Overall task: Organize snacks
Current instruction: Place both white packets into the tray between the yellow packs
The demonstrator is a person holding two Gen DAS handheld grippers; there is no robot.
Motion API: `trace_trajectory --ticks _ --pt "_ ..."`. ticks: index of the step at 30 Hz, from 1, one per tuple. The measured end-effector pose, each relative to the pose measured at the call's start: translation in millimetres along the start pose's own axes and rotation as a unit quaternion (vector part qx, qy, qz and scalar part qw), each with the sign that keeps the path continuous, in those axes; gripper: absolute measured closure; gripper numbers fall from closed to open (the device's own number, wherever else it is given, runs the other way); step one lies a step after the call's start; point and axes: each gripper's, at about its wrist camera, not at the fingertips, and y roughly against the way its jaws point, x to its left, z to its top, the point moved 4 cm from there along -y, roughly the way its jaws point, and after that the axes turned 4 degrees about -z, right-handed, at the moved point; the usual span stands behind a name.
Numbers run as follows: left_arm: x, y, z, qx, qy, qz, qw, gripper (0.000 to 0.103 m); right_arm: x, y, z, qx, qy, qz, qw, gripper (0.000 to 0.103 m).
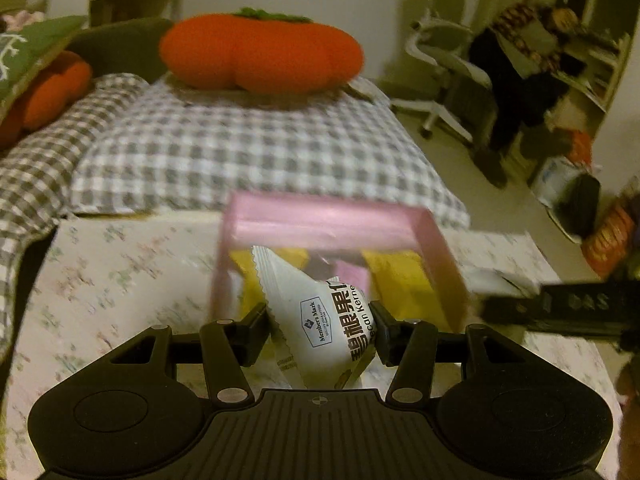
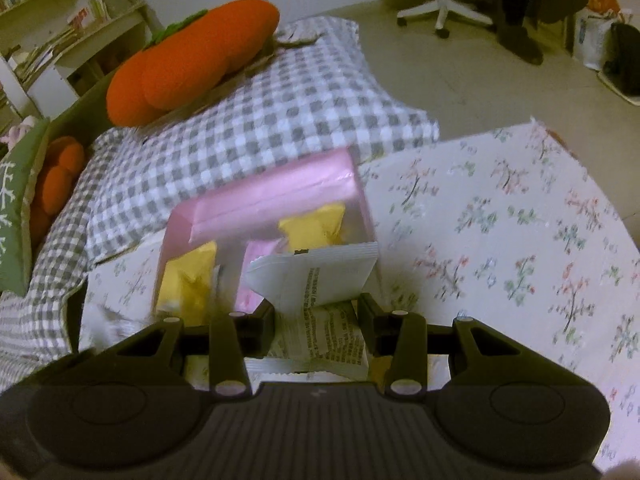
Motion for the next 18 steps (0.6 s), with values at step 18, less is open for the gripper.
trace_trajectory --ticks 18 --pt "-3.5 -54.7 8.8 0.015 -0.039 -0.038 0.9984 0.052 31.9 -38.1 12.9 -0.014 0.02 0.048 0.999 0.064"
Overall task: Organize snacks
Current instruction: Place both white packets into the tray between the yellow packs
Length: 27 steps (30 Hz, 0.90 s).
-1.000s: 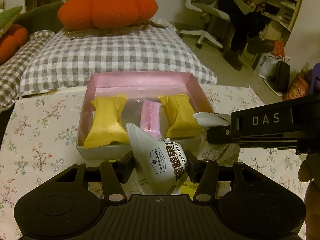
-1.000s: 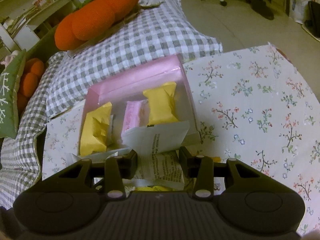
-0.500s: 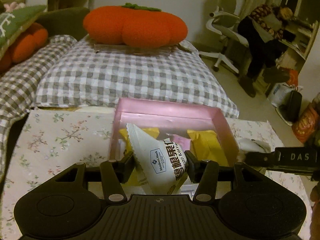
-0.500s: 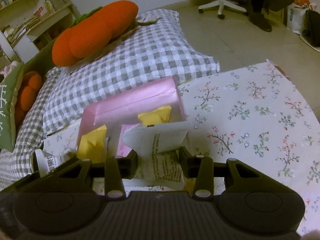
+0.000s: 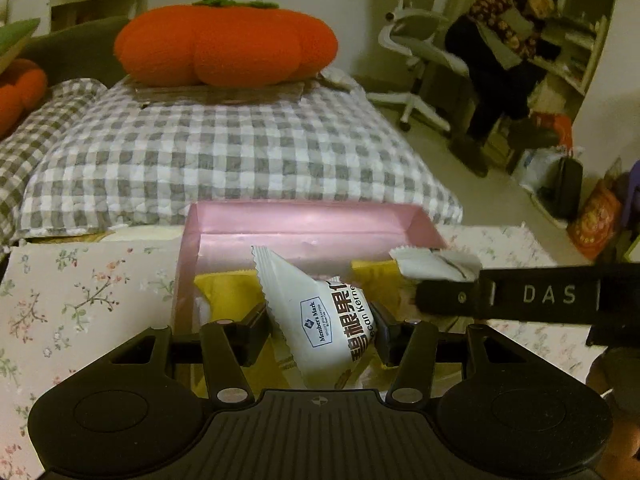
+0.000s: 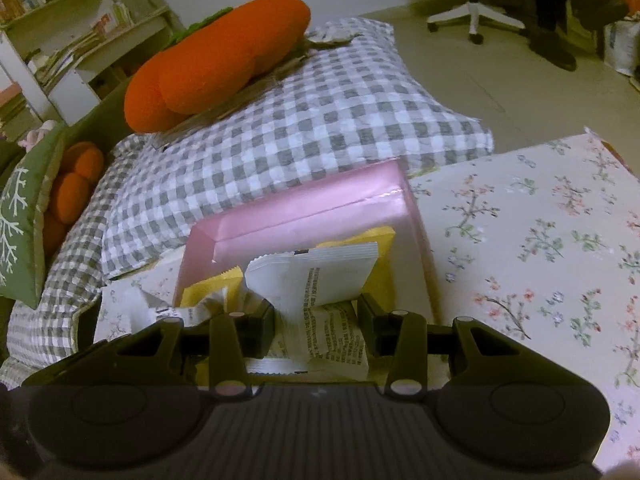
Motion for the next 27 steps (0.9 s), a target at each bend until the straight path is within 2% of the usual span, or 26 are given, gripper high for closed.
trace_trajectory --ticks 5,6,9,12,17,23,27 --pt "4.1 -3.2 1.6 -0.005 -0.002 0.002 1.0 0.049 9.0 -11.2 -1.0 0.007 0.012 0.011 1.0 0.064" --pt "4.6 -1.8 2.9 -0.006 -0.002 0.003 1.0 0.043 10.5 -11.4 -0.6 0.003 0.014 0.011 1.0 0.063" --pt "8.2 6.3 6.4 -0.02 0.007 0.006 0.9997 0.033 11.4 -7.6 2.3 -0.007 0.009 0.024 1.0 0.06" --pt "11.6 14.4 8.6 -0.027 0.011 0.007 0.9995 0.032 11.5 -1.1 4.8 -0.013 0.006 0.032 0.999 0.052" --pt "16.6 25.6 11.7 -0.03 0.028 0.017 0.999 0.031 6.5 6.8 7.4 -0.007 -0.02 0.044 0.999 0.052" --pt "19.7 43.5 13.2 -0.043 0.037 0.025 0.9981 0.027 2.8 20.0 6.8 -0.003 -0.017 0.035 0.999 0.051" --pt "19.9 49.8 10.8 -0.033 0.041 0.026 0.9983 0.026 0.4 27.8 3.3 0.007 -0.017 0.035 0.999 0.051"
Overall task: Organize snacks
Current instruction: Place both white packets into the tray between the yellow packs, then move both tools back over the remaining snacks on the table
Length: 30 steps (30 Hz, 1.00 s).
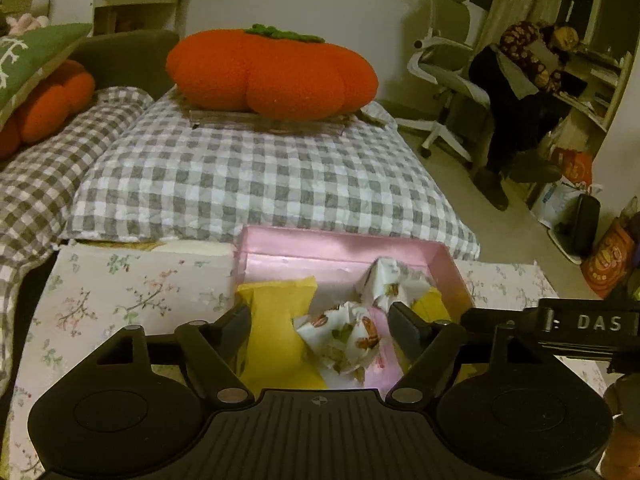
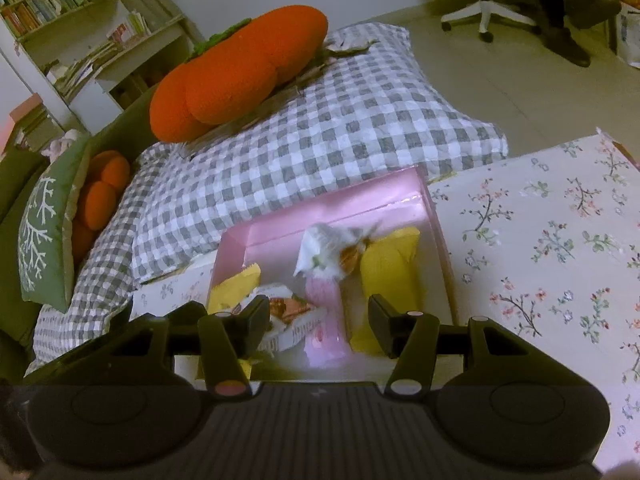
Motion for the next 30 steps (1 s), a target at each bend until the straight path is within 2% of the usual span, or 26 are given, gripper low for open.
trace_trajectory --ticks 4,7,12,20,27,30 --pt "1.7 7.1 -4.4 0.013 0.004 0.001 0.9999 0.025 -0.9 10.7 -2.5 0.003 0.005 0.001 1.0 0.05" --pt "2.5 12.6 -9.7 0.018 0.003 0.002 0.9998 0.02 -3.2 17.6 -4.2 0.005 0.008 -0.002 1.0 0.046" --pt "0.9 20.4 -20.6 0.037 0.009 0.002 0.9993 0.02 -6.2 19.5 -11.2 0.028 0.001 -0.011 1.0 0.045" --pt "-10.4 41.7 -30.5 0.033 -0.009 -0.013 0.9993 0.02 -5.4 45.6 -24.5 0.036 -0.001 -0.013 0.999 0.041" --pt "-17.5 47.1 -53.0 0.053 -0.02 -0.027 0.998 0.02 -10.7 51.3 -40.5 0.071 -0.012 -0.023 0.997 0.039" --pt "-17.6 47.8 -65.1 0.068 -0.025 -0.019 0.9972 0.02 -13.0 51.0 -48.4 0.084 -0.014 -0.035 0.996 0.039"
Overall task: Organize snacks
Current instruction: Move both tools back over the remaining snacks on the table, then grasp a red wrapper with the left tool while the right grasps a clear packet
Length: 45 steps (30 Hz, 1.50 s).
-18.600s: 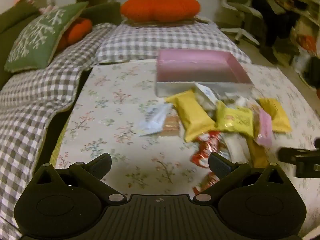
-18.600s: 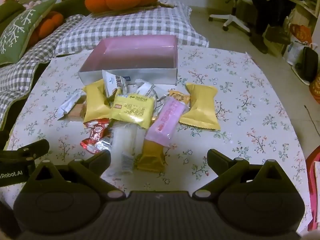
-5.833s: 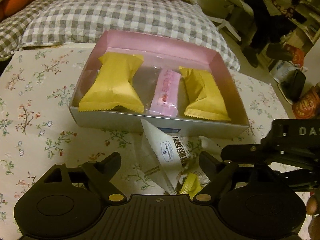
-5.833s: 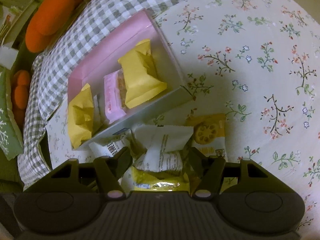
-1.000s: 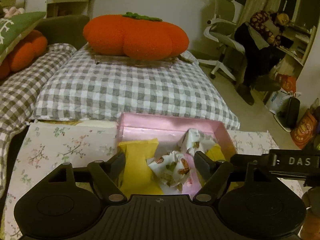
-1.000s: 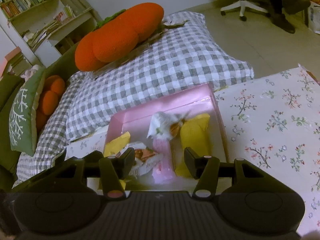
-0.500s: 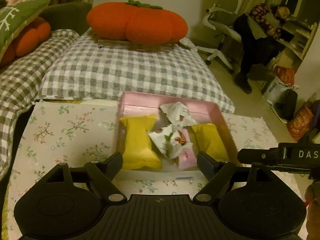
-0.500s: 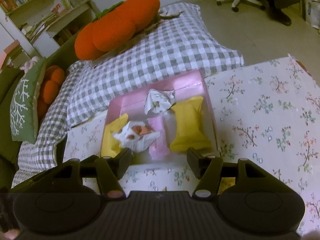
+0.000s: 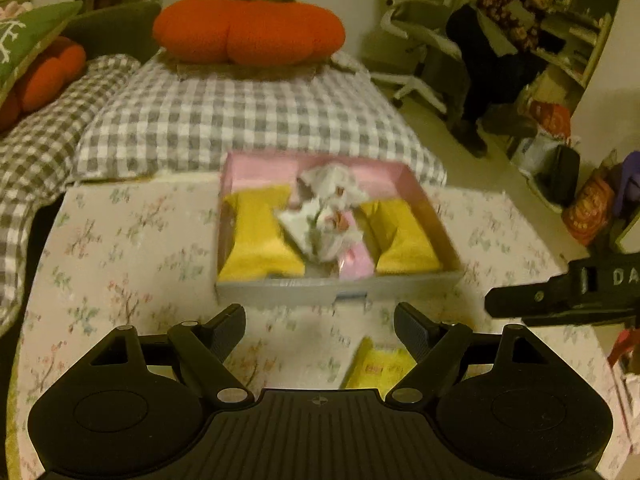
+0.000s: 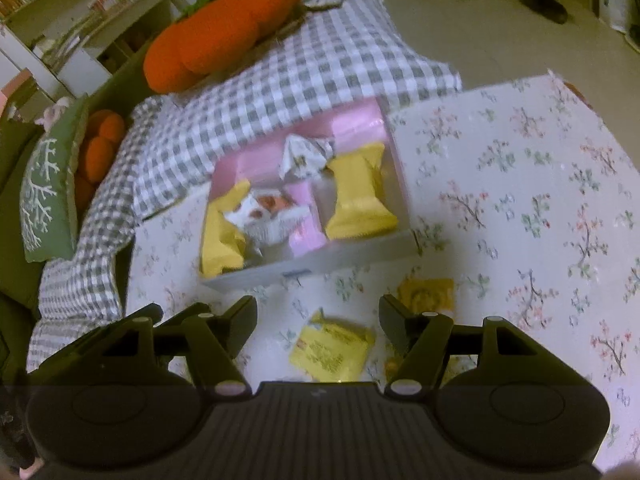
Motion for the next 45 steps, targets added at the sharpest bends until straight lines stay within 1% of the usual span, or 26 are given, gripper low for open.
trace_trajectory --ticks 4,6,7,9,11,14,16,19,22,24,26,28,29,30,31,32,33,34,35,36,38,40,43,45 --pt "2.5 -3.3 -23.2 0.037 0.012 -0.012 0.9992 0.02 1.4 1.8 -11.5 0.009 0.02 -0.009 1.0 0.039" --pt "2.0 -3.0 -34.4 0.051 0.013 -0.026 0.9983 0.02 2.9 2.2 -17.4 0.012 0.034 -0.013 0.999 0.039" --pt "0.8 -2.4 -40.8 0.058 0.008 -0.031 0.9978 0.02 3.8 1.5 -21.3 0.016 0.044 -0.013 0.999 0.039" --pt "-2.4 -2.1 -52.2 0.067 -0.019 -0.04 0.9968 0.02 3.3 -0.8 -28.3 0.019 0.065 -0.021 0.997 0.039" --pt "-2.9 -0.6 -61.5 0.072 -0.034 -0.035 0.9962 0.021 -1.1 -7.3 -35.2 0.028 0.081 -0.036 0.996 0.039" --pt "-5.5 3.6 -75.7 0.083 -0.031 -0.053 0.9946 0.021 -6.9 -16.4 -46.8 0.052 0.086 -0.035 0.994 0.039" --pt "-14.2 7.1 -87.7 0.093 -0.033 -0.062 0.9932 0.021 -3.6 -22.4 -55.9 0.067 0.101 -0.034 0.992 0.04" --pt "-33.1 9.6 -108.6 0.1 -0.06 -0.058 0.9915 0.021 8.9 -28.9 -71.4 0.087 0.128 -0.03 0.987 0.041" --pt "-42.2 9.4 -122.8 0.106 -0.082 -0.056 0.9894 0.02 19.9 -31.1 -80.8 0.094 0.159 -0.033 0.982 0.042" --pt "-42.2 7.0 -129.3 0.108 -0.09 -0.041 0.9892 0.022 21.8 -30.5 -82.3 0.094 0.161 -0.031 0.982 0.042" --pt "-41.2 1.6 -134.2 0.115 -0.099 -0.027 0.9881 0.024 22.5 -35.1 -85.5 0.096 0.161 -0.039 0.981 0.042" --pt "-40.9 -1.9 -136.1 0.114 -0.102 -0.02 0.9881 0.029 24.6 -42.5 -92.3 0.101 0.169 -0.053 0.979 0.044" --pt "-41.7 -3.3 -137.3 0.114 -0.106 -0.019 0.9877 0.034 26.4 -45.5 -95.7 0.105 0.173 -0.056 0.978 0.044" --pt "-42.7 -4.7 -139.4 0.116 -0.111 -0.017 0.987 0.045 28.7 -48.5 -100.3 0.108 0.177 -0.055 0.977 0.045" --pt "-44.1 -7.3 -141.0 0.119 -0.115 -0.016 0.9861 0.051 31.1 -51.0 -104.5 0.111 0.183 -0.057 0.975 0.048" --pt "-44.9 -10.0 -142.5 0.124 -0.117 -0.019 0.9852 0.061 33.3 -53.4 -108.9 0.114 0.191 -0.062 0.973 0.05" --pt "-44.1 -11.9 -143.5 0.129 -0.115 -0.021 0.9847 0.067 35.0 -55.9 -112.3 0.116 0.199 -0.068 0.971 0.052" --pt "-43.7 -12.1 -143.8 0.128 -0.116 -0.02 0.9847 0.069 35.9 -57.5 -114.1 0.116 0.205 -0.074 0.969 0.054" --pt "-43.4 -11.7 -144.0 0.126 -0.122 -0.016 0.9844 0.075 35.6 -59.1 -115.3 0.114 0.209 -0.08 0.968 0.054" --pt "-42.4 -11.2 -143.6 0.126 -0.122 -0.014 0.9845 0.075 35.1 -59.0 -114.3 0.107 0.21 -0.08 0.969 0.053" --pt "-39.4 -9.3 -142.0 0.128 -0.105 -0.018 0.9861 0.077 33.5 -57.9 -112.6 0.106 0.206 -0.079 0.97 0.055" --pt "-36.9 -7.4 -139.2 0.125 -0.094 -0.019 0.9875 0.078 34.3 -58.1 -111.9 0.105 0.205 -0.076 0.97 0.066" --pt "-35.8 -5.7 -134.6 0.116 -0.091 -0.013 0.989 0.078 34.9 -56.7 -112.0 0.104 0.204 -0.073 0.971 0.071" --pt "-35.6 -3.0 -131.4 0.113 -0.082 -0.019 0.9899 0.078 34.3 -56.0 -109.7 0.106 0.198 -0.069 0.972 0.073"
